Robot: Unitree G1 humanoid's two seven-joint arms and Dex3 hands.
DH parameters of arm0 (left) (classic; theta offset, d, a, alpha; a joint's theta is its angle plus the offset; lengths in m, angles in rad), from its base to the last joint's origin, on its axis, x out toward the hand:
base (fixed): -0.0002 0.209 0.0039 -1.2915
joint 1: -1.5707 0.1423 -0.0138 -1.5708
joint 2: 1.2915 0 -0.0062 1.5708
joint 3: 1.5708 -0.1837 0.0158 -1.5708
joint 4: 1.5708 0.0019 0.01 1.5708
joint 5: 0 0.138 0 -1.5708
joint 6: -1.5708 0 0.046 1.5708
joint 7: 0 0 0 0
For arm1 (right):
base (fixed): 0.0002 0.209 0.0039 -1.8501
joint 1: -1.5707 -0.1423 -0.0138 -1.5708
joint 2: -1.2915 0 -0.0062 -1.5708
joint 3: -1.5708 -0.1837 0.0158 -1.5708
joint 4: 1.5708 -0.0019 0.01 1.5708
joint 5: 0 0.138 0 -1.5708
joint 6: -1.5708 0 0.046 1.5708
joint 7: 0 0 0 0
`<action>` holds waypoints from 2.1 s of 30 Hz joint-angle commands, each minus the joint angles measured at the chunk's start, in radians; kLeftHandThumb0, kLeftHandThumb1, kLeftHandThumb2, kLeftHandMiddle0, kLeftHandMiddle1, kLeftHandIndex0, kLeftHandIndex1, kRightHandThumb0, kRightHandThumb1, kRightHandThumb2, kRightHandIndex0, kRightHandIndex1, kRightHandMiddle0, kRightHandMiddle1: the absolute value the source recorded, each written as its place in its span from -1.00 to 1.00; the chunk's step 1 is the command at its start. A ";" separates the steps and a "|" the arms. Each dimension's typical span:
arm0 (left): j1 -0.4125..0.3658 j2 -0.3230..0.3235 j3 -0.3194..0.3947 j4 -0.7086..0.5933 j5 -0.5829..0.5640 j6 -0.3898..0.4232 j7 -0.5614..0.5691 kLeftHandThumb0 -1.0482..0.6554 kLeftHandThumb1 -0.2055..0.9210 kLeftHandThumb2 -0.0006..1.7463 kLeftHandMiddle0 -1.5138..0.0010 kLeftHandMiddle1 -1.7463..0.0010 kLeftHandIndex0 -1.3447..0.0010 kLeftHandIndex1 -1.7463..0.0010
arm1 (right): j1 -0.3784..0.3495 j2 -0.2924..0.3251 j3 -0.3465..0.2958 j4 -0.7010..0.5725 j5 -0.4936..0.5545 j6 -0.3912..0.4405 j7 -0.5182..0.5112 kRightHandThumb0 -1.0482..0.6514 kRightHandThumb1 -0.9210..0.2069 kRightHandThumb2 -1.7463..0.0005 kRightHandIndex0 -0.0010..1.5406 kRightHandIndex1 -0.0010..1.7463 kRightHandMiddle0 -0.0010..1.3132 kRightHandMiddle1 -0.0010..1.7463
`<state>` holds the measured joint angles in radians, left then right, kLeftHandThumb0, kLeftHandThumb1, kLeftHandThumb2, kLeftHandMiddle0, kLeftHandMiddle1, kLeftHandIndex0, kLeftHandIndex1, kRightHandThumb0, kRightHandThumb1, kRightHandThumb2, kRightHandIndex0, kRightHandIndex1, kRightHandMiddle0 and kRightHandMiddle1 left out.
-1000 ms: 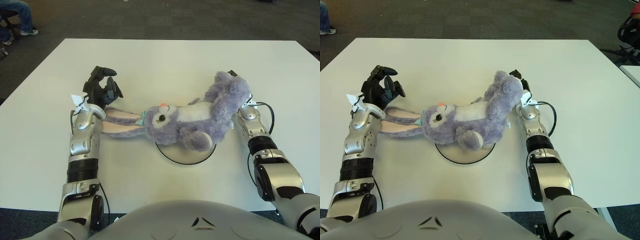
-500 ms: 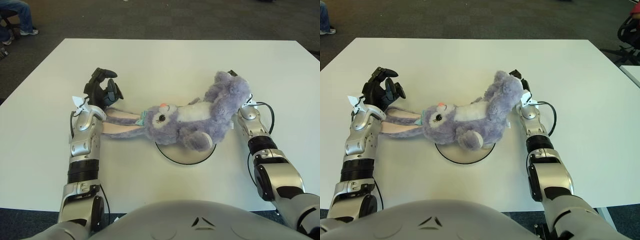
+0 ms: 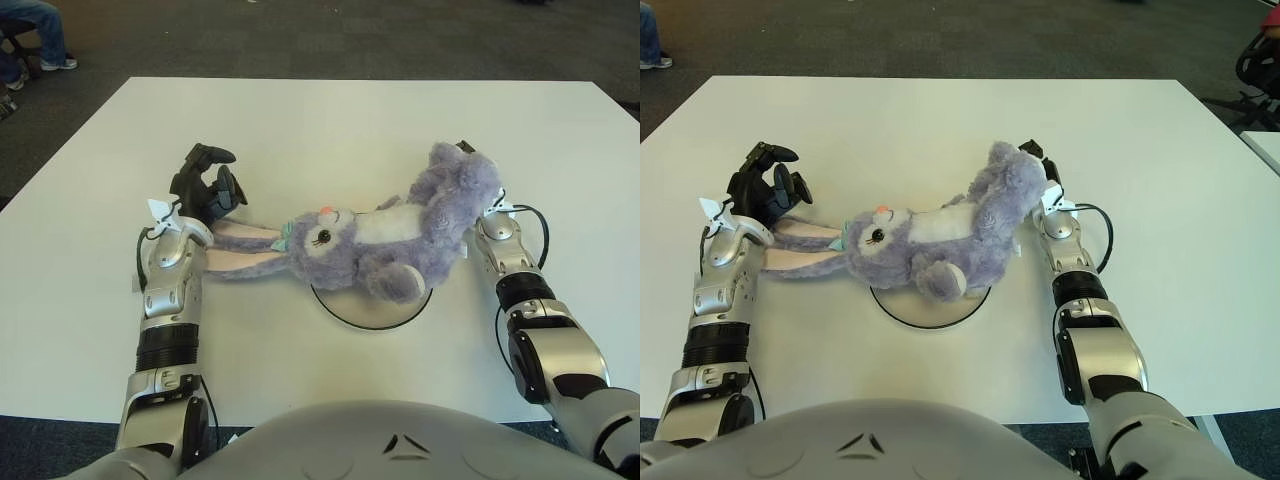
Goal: Put the doll into the plate.
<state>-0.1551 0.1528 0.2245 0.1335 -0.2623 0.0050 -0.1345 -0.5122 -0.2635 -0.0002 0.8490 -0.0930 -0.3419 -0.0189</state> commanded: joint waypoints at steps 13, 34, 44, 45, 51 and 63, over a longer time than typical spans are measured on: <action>0.029 -0.014 -0.035 0.074 0.031 -0.028 -0.028 -0.26 0.27 0.23 -0.46 -1.00 0.32 -1.00 | 0.071 0.003 0.009 0.043 -0.013 0.055 0.027 0.23 -0.22 -0.21 -0.24 0.83 -0.51 0.90; -0.038 -0.005 -0.052 0.372 0.111 -0.145 -0.010 -0.25 0.32 0.19 -0.53 -1.00 0.35 -1.00 | 0.074 0.006 -0.002 0.038 -0.008 0.057 0.032 0.23 -0.23 -0.20 -0.23 0.82 -0.52 0.91; -0.057 -0.015 -0.052 0.435 0.150 -0.163 0.048 -0.25 0.33 0.18 -0.53 -1.00 0.35 -1.00 | 0.079 0.005 0.001 0.031 -0.015 0.054 0.025 0.23 -0.22 -0.21 -0.23 0.83 -0.52 0.89; -0.059 -0.016 -0.052 0.440 0.152 -0.168 0.051 -0.25 0.32 0.18 -0.55 -1.00 0.35 -1.00 | 0.079 0.005 0.001 0.031 -0.015 0.055 0.026 0.23 -0.22 -0.21 -0.23 0.83 -0.52 0.90; -0.064 -0.021 -0.059 0.489 0.178 -0.235 0.075 -0.26 0.28 0.22 -0.62 -1.00 0.32 -1.00 | 0.079 0.005 0.001 0.029 -0.013 0.060 0.029 0.23 -0.23 -0.21 -0.24 0.82 -0.52 0.90; -0.072 -0.024 -0.060 0.531 0.182 -0.266 0.078 -0.26 0.27 0.22 -0.60 -1.00 0.32 -1.00 | 0.080 0.002 0.000 0.029 -0.010 0.056 0.035 0.23 -0.23 -0.20 -0.24 0.83 -0.52 0.90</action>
<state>-0.2954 0.1519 0.1742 0.5939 -0.0912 -0.2959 -0.0657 -0.4934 -0.2678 -0.0155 0.8334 -0.0906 -0.3429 -0.0129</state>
